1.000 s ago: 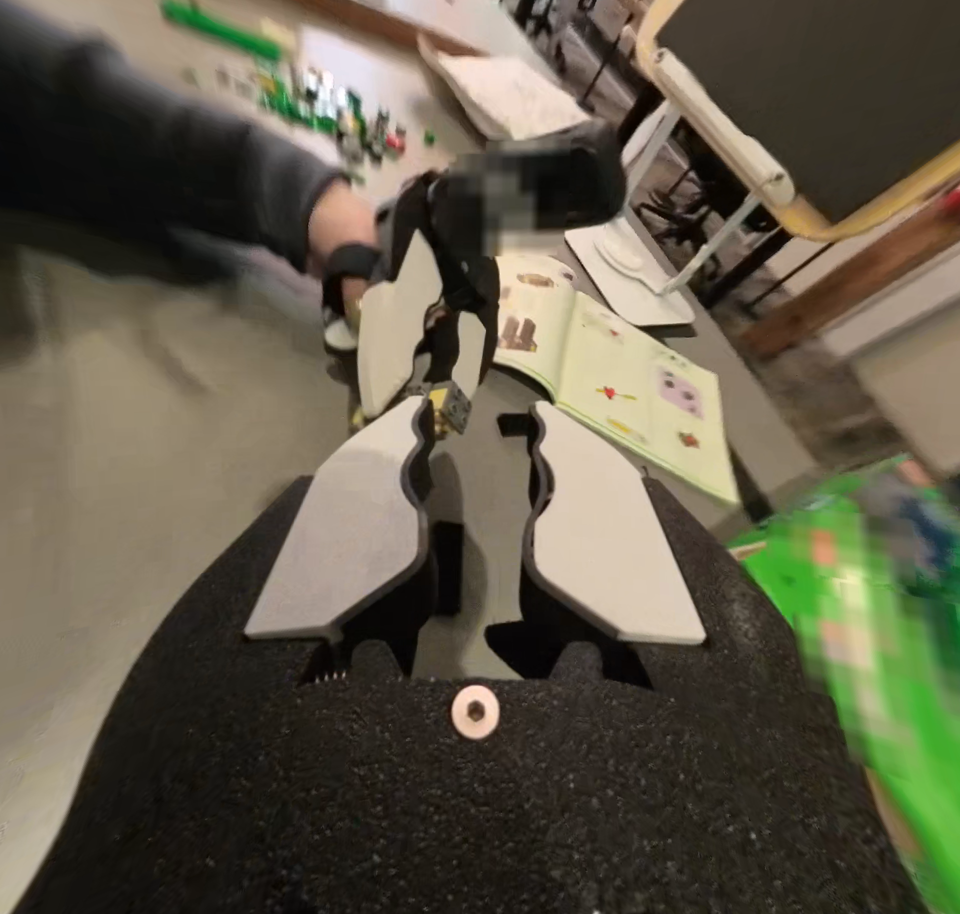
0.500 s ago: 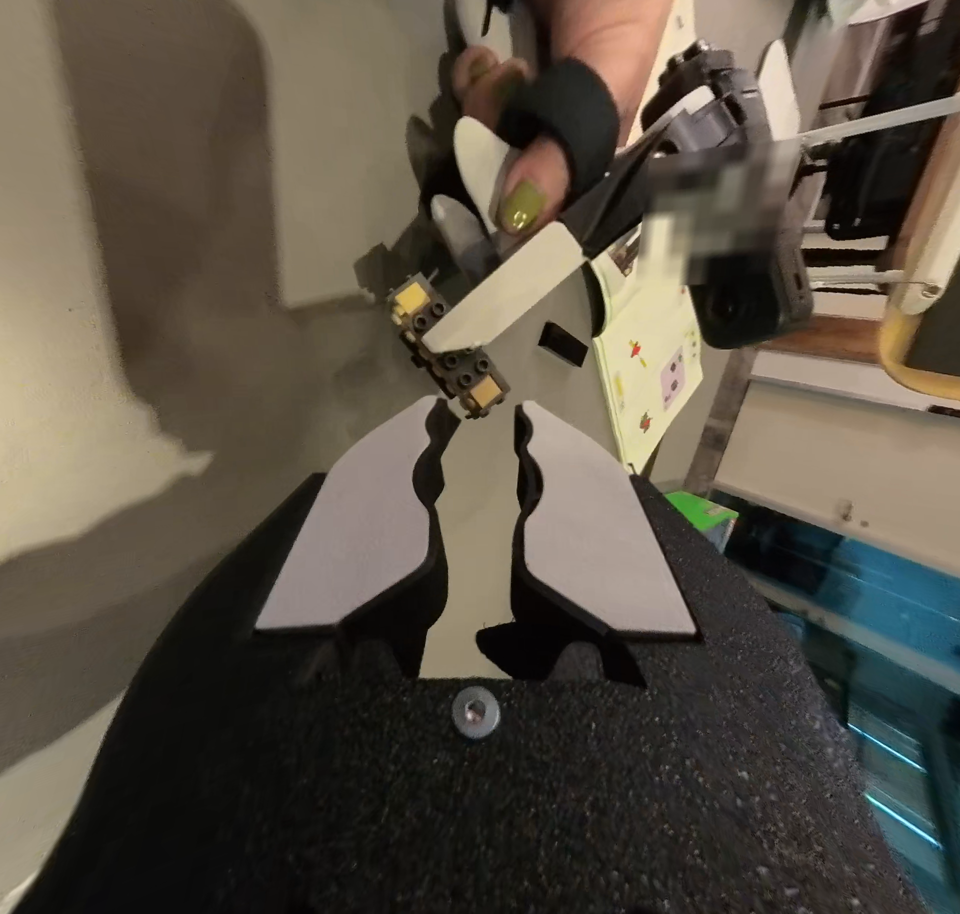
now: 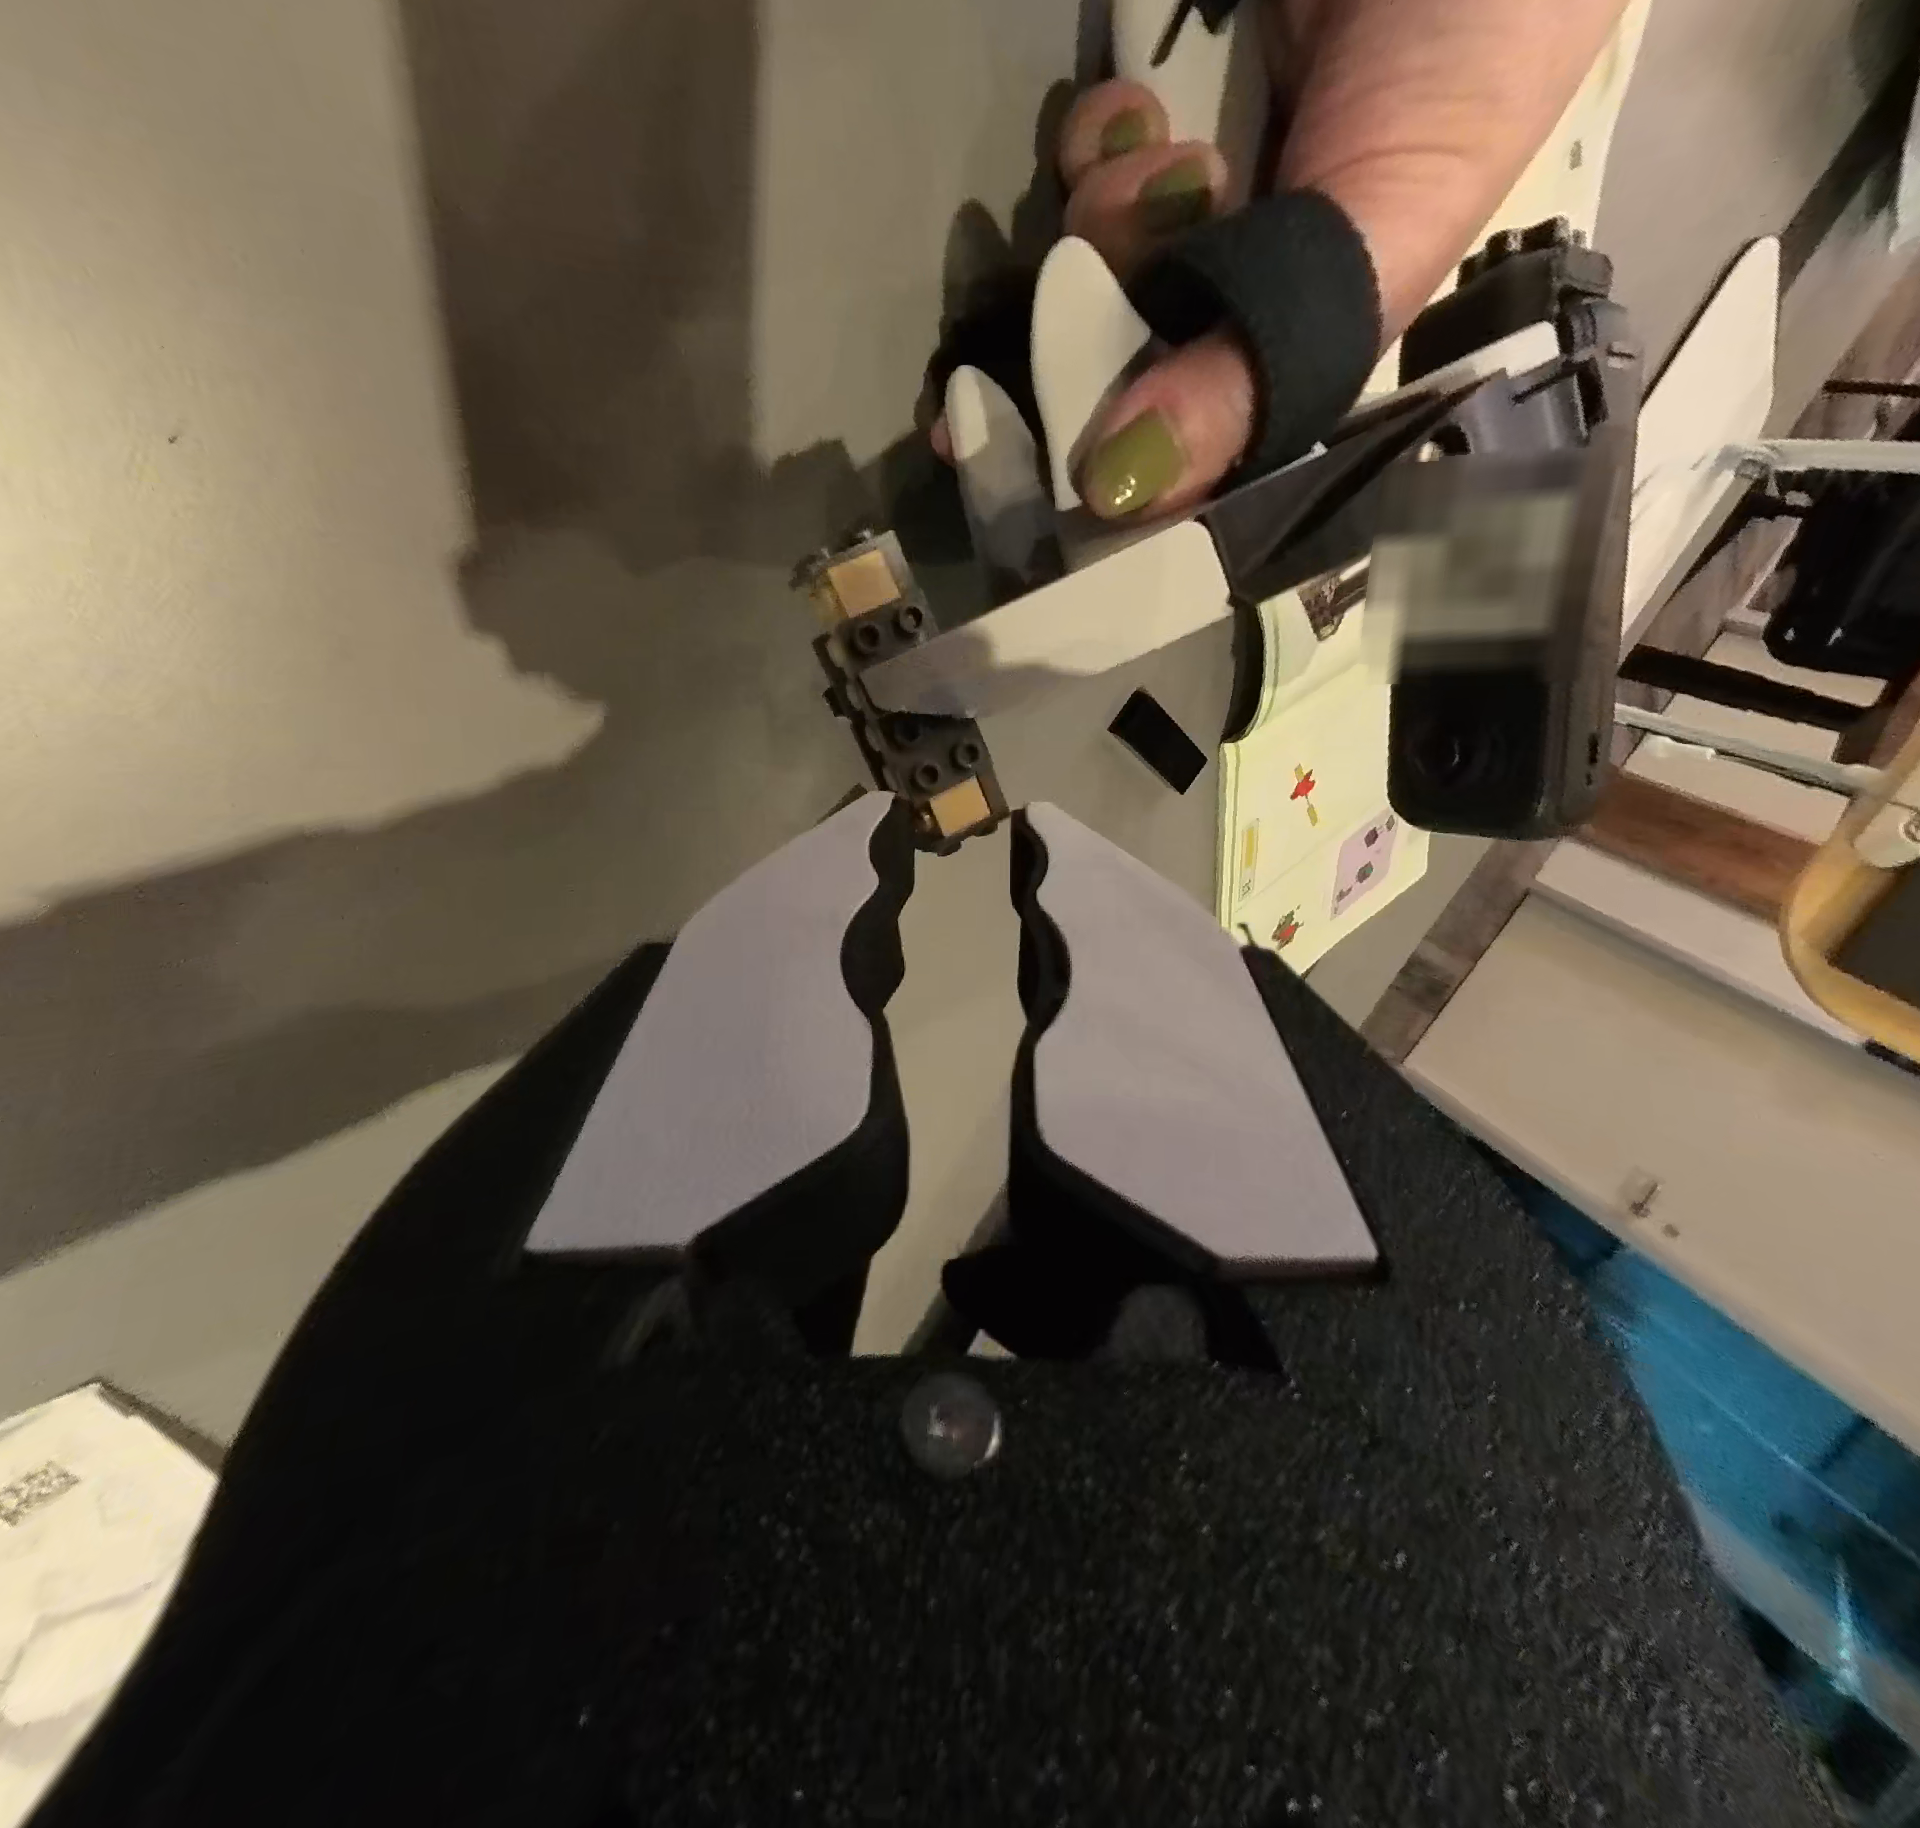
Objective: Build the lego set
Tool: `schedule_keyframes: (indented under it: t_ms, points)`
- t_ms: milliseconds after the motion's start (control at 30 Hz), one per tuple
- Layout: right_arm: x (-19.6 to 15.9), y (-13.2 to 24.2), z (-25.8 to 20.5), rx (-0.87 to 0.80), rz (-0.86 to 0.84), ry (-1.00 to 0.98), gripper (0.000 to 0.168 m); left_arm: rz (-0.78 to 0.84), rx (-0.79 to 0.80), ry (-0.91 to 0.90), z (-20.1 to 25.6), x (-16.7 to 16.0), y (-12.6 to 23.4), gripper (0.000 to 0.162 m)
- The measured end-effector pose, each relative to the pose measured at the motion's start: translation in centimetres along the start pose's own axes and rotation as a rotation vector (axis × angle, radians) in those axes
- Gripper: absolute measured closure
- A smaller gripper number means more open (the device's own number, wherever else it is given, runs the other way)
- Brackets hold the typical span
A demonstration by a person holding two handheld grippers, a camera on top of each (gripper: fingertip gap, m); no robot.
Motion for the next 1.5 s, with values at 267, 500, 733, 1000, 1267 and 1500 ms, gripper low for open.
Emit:
schedule_keyframes:
  t_ms: [267,500,733,1000,1267,1500]
  points:
    - [0.3,-0.1,0.0,0.046,-0.031,0.110,0.151,-0.010,-0.003,0.002,0.1,-0.2,0.0,0.137]
    - [0.6,-0.2,0.0,0.075,-0.080,0.207,0.152,-0.014,-0.005,0.001,0.0,-0.2,0.0,0.137]
    - [0.7,-0.2,0.0,0.080,-0.097,0.232,0.153,-0.013,-0.007,0.003,0.0,-0.2,0.0,0.137]
    - [0.7,-0.3,-0.1,0.070,-0.100,0.235,0.153,-0.018,-0.007,0.004,0.0,-0.2,-0.1,0.137]
    - [-0.1,1.5,1.1,0.053,0.038,-0.170,0.132,-0.006,-0.021,0.000,0.1,-0.1,0.0,0.138]
    - [-3.1,2.2,2.7,-0.117,0.217,-0.749,0.131,0.058,-0.075,-0.043,0.9,0.5,0.6,0.137]
Point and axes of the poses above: each gripper's, where its closed fingertips meet, y back along the fingers, x out of its top, z = x × y across the jaws, the point moved 4 cm from there along y, back along the fingers, and after that the axes turned 13 degrees about -y, right-handed, at the moved point
